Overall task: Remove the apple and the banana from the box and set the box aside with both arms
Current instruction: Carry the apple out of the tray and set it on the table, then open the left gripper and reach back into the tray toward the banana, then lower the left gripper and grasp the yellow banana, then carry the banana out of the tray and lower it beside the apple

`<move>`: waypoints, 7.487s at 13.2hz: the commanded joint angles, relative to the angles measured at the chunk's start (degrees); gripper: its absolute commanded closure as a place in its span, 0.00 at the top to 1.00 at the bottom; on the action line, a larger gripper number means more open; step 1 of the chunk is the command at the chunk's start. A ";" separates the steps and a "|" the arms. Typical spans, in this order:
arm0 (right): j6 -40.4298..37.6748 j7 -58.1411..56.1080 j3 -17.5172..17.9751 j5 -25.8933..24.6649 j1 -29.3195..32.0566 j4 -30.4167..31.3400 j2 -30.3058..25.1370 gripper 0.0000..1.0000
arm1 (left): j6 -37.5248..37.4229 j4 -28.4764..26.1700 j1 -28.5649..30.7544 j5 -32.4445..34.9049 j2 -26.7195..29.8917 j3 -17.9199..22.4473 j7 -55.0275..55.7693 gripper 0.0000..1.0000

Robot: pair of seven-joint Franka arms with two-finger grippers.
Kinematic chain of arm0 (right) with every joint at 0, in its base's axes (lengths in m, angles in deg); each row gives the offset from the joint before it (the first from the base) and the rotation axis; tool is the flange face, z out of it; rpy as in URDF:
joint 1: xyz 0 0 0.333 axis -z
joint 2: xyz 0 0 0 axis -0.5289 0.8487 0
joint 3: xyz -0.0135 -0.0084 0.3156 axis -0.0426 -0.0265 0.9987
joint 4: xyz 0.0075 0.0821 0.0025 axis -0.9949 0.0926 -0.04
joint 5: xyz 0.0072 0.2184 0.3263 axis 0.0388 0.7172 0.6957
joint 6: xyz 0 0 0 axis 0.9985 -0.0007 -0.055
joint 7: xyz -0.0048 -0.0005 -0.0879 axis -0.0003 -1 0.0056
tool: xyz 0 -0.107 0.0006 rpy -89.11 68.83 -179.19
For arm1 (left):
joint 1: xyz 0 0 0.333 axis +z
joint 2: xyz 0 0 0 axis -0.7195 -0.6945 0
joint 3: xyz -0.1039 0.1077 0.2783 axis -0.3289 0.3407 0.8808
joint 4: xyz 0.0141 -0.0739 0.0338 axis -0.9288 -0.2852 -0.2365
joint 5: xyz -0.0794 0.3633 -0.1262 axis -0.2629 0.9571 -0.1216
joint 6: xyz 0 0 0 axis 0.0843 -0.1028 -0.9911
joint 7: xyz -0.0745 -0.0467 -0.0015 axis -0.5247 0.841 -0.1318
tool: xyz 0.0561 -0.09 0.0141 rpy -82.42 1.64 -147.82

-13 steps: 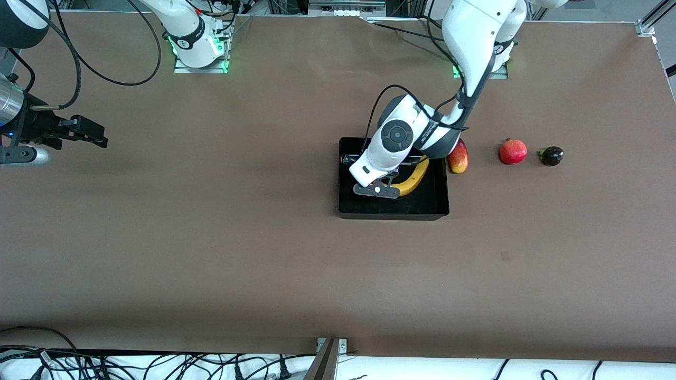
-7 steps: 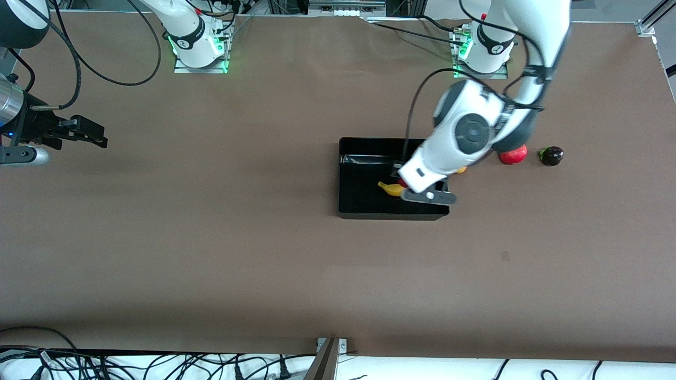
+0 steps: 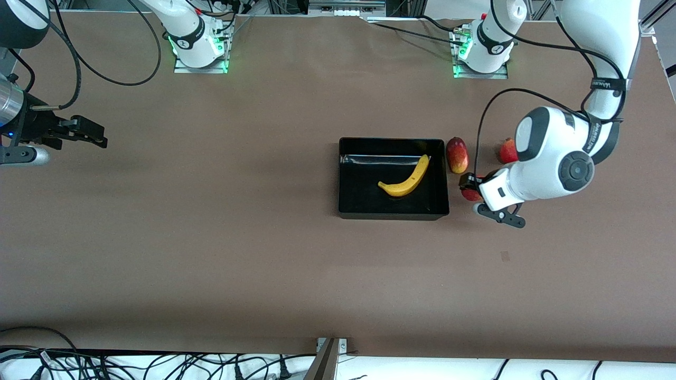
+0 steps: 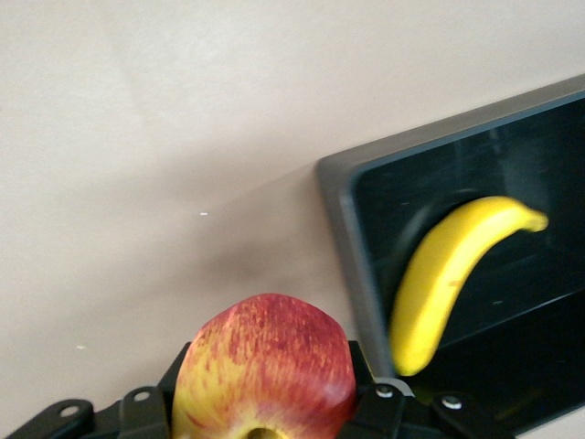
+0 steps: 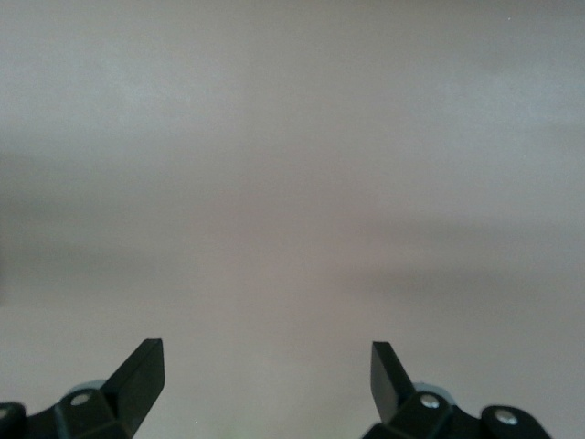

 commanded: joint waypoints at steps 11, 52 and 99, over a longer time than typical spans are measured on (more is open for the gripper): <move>-0.22 0.27 0.20 0.96 0.53 -1.10 0.72 1.00 | 14.70 -2.63 4.50 4.07 -10.94 -0.29 -8.38 0.78; -0.31 0.27 0.20 1.13 1.33 -1.02 0.72 1.00 | 29.99 -14.23 -21.86 3.71 -7.60 0.33 3.22 0.00; -0.57 0.01 0.46 1.92 1.15 -1.02 1.78 1.00 | 13.81 1.42 21.91 9.25 -5.51 -3.89 -67.10 1.00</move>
